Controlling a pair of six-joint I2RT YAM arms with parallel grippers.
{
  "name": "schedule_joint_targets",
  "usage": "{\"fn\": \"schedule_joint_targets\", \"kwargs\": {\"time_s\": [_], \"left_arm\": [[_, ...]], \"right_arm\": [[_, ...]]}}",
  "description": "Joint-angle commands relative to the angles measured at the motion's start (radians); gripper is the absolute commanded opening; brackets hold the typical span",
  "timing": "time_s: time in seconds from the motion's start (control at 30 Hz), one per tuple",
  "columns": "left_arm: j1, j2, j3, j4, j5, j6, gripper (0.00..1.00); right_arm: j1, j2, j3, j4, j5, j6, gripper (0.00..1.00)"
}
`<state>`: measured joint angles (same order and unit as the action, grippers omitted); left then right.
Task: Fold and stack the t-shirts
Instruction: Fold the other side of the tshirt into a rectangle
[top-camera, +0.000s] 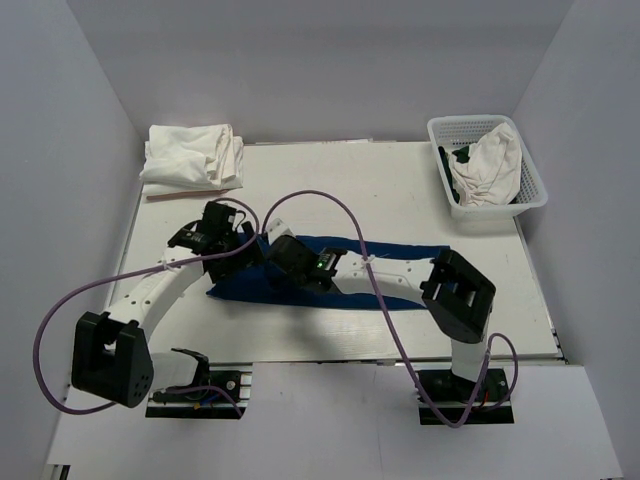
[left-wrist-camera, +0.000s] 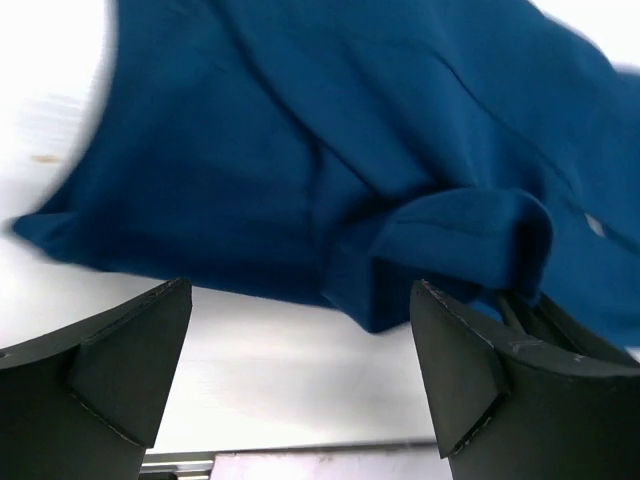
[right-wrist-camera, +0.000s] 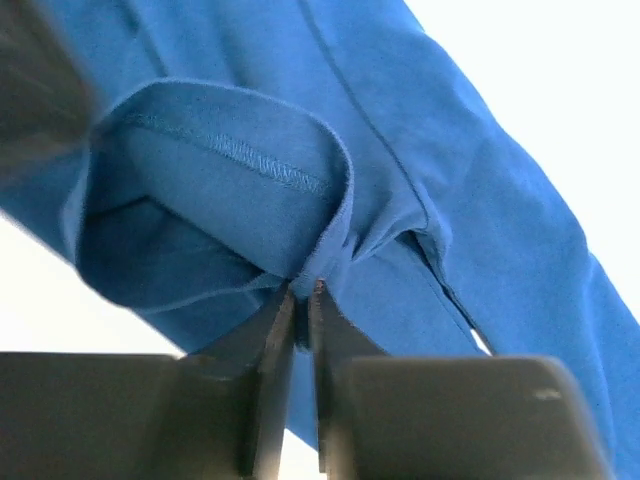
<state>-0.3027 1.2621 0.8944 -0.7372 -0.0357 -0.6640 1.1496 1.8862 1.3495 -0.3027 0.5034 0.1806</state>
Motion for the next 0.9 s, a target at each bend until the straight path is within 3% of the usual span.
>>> {"fn": "schedule_joint_targets", "kwargs": {"time_s": [0.0,0.1,0.13,0.17,0.33,0.5,0.67,0.87], "left_arm": [[-0.004,-0.036,-0.049,0.104,0.180,0.076,1.00],[-0.004,-0.024,-0.058,0.092,0.169,0.086,1.00],[-0.004,-0.015,-0.058,0.079,0.146,0.086,1.00],[-0.004,-0.015,-0.058,0.079,0.146,0.086,1.00],[-0.004,0.031,-0.058,0.079,0.135,0.076,1.00],[-0.004,0.088,-0.058,0.055,0.103,0.012,1.00],[-0.004,0.118,-0.068,0.128,0.145,-0.036,0.98],[-0.033,0.141,-0.106,0.119,0.241,0.053,0.94]], "right_arm": [[-0.001,-0.050,-0.015,0.017,-0.083,-0.078,0.19],[-0.002,-0.085,-0.064,-0.007,-0.155,-0.141,0.38],[-0.001,-0.104,-0.100,-0.022,-0.176,-0.145,0.65],[-0.001,-0.104,-0.101,-0.029,-0.184,-0.145,0.70],[-0.007,-0.186,-0.185,-0.062,-0.138,-0.073,0.72],[-0.019,-0.329,-0.300,0.065,-0.086,-0.017,0.72],[-0.054,-0.322,-0.219,0.070,-0.068,0.029,0.79],[-0.096,-0.312,-0.210,0.071,-0.065,0.074,0.86]]}}
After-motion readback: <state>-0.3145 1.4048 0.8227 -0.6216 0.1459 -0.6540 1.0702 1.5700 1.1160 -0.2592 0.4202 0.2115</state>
